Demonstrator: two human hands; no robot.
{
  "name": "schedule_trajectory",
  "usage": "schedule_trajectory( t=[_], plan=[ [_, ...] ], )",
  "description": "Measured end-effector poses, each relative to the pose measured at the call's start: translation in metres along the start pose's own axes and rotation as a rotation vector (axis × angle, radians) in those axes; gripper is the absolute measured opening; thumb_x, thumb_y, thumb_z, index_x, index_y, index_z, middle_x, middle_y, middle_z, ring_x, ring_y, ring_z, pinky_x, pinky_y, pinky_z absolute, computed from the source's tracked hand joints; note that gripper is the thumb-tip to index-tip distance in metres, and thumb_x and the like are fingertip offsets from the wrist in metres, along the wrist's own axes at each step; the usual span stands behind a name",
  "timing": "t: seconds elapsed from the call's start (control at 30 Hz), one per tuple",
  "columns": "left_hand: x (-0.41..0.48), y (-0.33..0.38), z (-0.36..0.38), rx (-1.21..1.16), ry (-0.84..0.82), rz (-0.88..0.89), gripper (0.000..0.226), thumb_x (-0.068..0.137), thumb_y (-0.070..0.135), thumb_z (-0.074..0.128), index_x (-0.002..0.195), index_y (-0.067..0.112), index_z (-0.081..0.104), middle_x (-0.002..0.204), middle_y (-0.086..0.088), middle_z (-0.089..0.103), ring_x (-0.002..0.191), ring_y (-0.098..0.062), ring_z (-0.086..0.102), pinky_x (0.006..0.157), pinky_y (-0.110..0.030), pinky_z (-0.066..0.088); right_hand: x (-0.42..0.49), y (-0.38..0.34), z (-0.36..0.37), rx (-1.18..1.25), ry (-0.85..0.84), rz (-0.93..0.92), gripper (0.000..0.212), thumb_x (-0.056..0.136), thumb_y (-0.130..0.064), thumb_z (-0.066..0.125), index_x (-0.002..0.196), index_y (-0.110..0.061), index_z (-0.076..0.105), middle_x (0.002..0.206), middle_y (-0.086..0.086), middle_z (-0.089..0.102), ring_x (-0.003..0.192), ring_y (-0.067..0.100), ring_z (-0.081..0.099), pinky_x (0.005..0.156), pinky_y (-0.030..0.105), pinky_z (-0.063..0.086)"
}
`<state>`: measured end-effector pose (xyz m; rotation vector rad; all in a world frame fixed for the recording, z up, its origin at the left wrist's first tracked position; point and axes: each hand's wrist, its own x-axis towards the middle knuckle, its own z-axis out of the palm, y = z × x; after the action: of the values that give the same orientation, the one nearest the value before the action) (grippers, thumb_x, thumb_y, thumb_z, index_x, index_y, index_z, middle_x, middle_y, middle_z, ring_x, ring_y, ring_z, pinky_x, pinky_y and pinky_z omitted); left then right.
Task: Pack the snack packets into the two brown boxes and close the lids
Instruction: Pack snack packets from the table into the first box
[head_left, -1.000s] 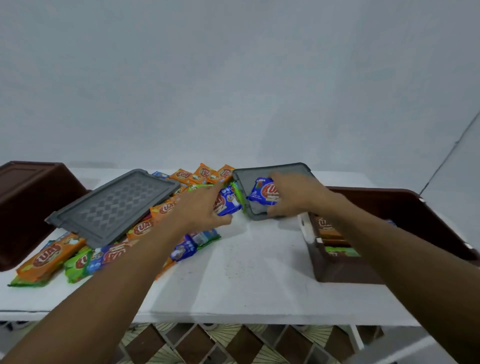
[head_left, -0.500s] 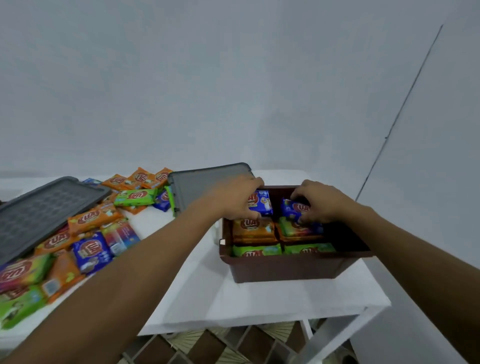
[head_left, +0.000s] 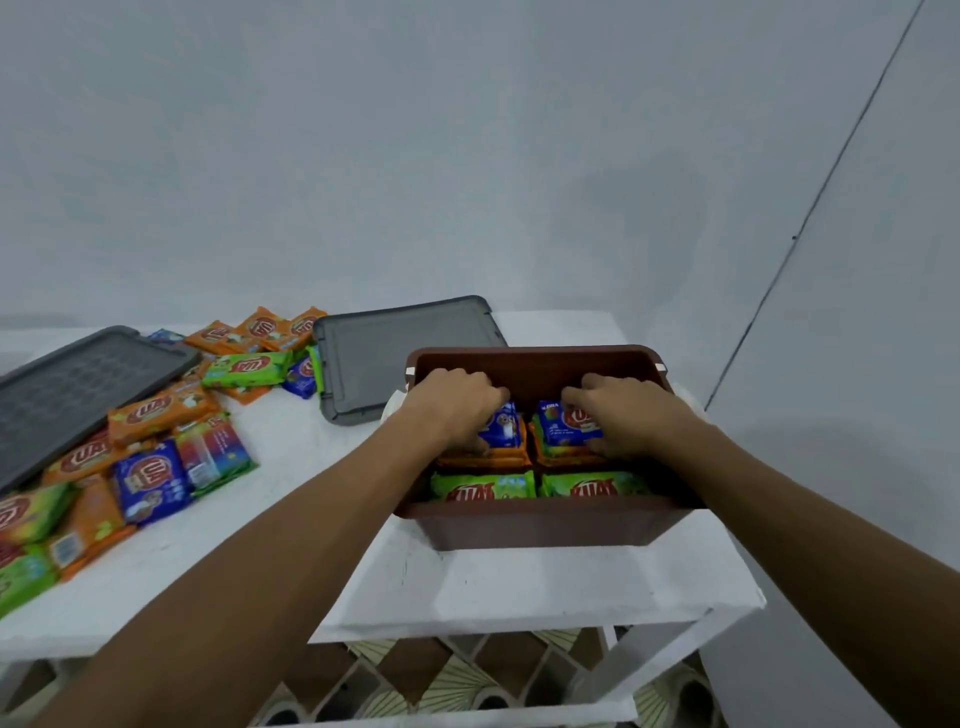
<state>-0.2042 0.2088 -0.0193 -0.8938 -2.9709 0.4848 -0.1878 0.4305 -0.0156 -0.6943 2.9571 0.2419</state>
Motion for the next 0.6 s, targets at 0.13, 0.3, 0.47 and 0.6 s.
schedule_trajectory(
  t=[0.13, 0.3, 0.47, 0.6],
  plan=[
    [0.001, -0.001, 0.002, 0.012, 0.014, -0.020, 0.059, 0.077, 0.056, 0.071, 0.121, 0.019, 0.055, 0.110, -0.005, 0.062, 0.093, -0.026, 0.062, 0.064, -0.035, 0.043, 0.002, -0.002, 0.003, 0.007, 0.040, -0.001, 0.059, 0.080, -0.033, 0.073, 0.131, -0.026, 0.044, 0.124, 0.001, 0.054, 0.103, 0.023, 0.058, 0.079, 0.038, 0.053],
    [-0.004, -0.007, -0.002, -0.087, -0.046, 0.000, 0.052, 0.077, 0.063, 0.067, 0.104, 0.019, 0.060, 0.101, -0.003, 0.061, 0.088, -0.023, 0.059, 0.071, -0.036, 0.050, 0.001, -0.003, -0.002, -0.006, 0.026, 0.003, 0.057, 0.079, -0.040, 0.074, 0.129, -0.024, 0.049, 0.124, 0.000, 0.057, 0.105, 0.022, 0.057, 0.077, 0.032, 0.048],
    [-0.036, -0.034, -0.001, -0.514, 0.103, 0.061, 0.021, 0.093, 0.041, 0.058, 0.101, 0.022, 0.064, 0.103, 0.002, 0.066, 0.092, -0.013, 0.060, 0.081, -0.038, 0.052, -0.002, -0.012, -0.017, 0.176, 0.019, -0.055, 0.041, 0.085, -0.048, 0.066, 0.122, -0.033, 0.056, 0.117, -0.009, 0.058, 0.105, 0.014, 0.055, 0.073, 0.030, 0.044],
    [-0.076, -0.058, 0.021, -0.706, 0.393, -0.001, 0.021, 0.098, 0.027, 0.053, 0.109, 0.013, 0.066, 0.133, 0.000, 0.053, 0.118, -0.013, 0.051, 0.097, -0.031, 0.044, 0.007, -0.047, -0.026, 0.325, 0.193, -0.077, 0.025, 0.088, -0.041, 0.063, 0.111, -0.033, 0.060, 0.096, -0.015, 0.060, 0.088, 0.007, 0.059, 0.070, 0.035, 0.053]
  ],
)
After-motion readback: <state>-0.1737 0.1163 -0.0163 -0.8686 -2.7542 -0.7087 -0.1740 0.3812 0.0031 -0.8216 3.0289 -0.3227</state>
